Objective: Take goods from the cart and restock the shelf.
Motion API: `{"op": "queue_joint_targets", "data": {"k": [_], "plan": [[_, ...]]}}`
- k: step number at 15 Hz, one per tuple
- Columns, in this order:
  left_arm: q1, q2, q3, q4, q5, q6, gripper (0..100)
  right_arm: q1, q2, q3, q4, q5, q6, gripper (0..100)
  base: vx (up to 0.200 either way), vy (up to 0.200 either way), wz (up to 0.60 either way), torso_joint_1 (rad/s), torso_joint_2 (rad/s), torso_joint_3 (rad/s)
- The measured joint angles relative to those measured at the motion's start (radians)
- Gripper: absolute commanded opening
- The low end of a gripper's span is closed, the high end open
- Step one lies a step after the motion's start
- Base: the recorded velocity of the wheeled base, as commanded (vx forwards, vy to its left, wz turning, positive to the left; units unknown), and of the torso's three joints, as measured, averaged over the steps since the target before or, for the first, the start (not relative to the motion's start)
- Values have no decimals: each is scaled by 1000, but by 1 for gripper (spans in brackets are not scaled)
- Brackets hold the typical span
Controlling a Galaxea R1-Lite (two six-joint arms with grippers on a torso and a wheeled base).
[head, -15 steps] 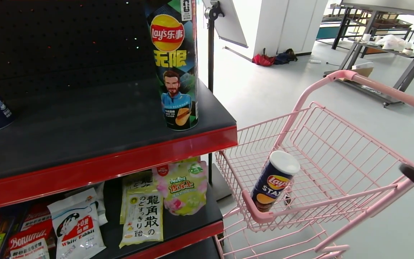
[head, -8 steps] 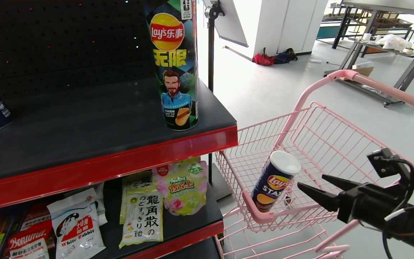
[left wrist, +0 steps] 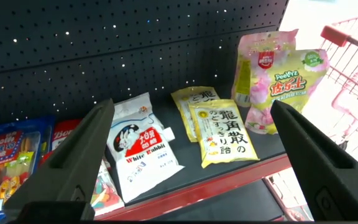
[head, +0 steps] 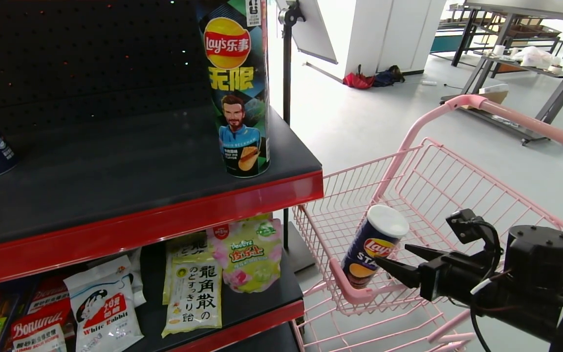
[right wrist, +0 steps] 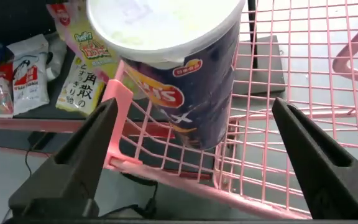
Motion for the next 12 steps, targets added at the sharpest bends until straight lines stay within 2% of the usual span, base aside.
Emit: {"op": "queue_joint_targets", "data": {"k": [6,12], "plan": [[0,0,0,0,0,0,100,5,181,-76,-155,1,-1,100,0,0,0,0,0,0],[0,0,0,0,0,0,100,43,262,-137,-170,-3,-1,100,0,0,0,0,0,0]]}}
